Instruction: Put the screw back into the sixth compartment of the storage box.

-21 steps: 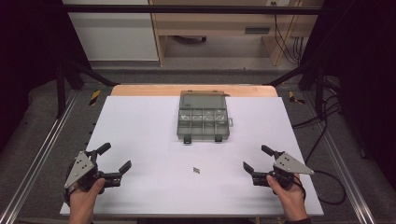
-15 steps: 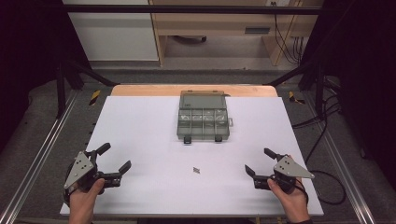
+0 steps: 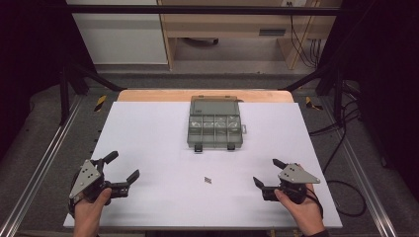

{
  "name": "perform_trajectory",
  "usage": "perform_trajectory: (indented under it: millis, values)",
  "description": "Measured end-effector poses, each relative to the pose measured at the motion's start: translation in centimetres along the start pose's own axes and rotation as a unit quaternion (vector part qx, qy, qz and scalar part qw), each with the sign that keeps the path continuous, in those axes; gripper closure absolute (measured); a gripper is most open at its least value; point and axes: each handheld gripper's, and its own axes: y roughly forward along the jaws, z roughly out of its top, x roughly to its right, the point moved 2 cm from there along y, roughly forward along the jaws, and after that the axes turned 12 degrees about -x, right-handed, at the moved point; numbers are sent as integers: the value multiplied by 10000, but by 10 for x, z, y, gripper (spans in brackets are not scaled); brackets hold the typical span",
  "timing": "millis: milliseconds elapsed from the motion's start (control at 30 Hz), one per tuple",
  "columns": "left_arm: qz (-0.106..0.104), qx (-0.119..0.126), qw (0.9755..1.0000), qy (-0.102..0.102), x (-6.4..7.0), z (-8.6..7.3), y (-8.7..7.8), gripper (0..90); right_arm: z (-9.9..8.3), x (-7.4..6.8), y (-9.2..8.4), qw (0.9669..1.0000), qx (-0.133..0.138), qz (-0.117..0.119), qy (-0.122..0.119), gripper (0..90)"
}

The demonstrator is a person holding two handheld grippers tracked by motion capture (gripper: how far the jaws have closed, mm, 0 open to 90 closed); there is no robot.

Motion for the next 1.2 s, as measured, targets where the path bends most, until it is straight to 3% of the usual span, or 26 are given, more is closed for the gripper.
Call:
perform_trajectory:
  millis: [100, 200, 367, 533, 633, 767, 933, 1133, 1200]
  values:
    - [-18, -9, 10000, 19, 1, 0, 0, 12, 6, -5, 2, 9997, -182, 99, -88, 84]
    - [-14, -5, 10000, 18, 0, 0, -1, 12, 16, -14, 9, 9971, -630, 185, -377, 73]
    - [-26, 17, 10000, 2, 0, 0, 0, 14, 26, -18, 15, 9942, -936, 306, -426, 69]
    - [-67, 18, 10000, 15, 0, 1, 1, 14, 41, -26, 25, 9879, -1384, 535, -458, 75]
    - [-74, 41, 10000, 12, 0, 1, 0, 14, 51, -31, 29, 9857, -1471, 655, -497, 75]
    - [-64, 34, 10000, 19, -1, 2, 0, 14, 59, -33, 35, 9841, -1562, 684, -490, 71]
    - [-62, 26, 10000, 20, 0, 3, 2, 15, 71, -36, 44, 9798, -1765, 721, -596, 64]
    - [-67, 33, 10000, 43, 0, 2, 3, 15, 76, -38, 60, 9750, -1950, 850, -648, 81]
    - [-53, 24, 10000, 47, 0, 3, 2, 15, 76, -42, 66, 9735, -2034, 885, -549, 80]
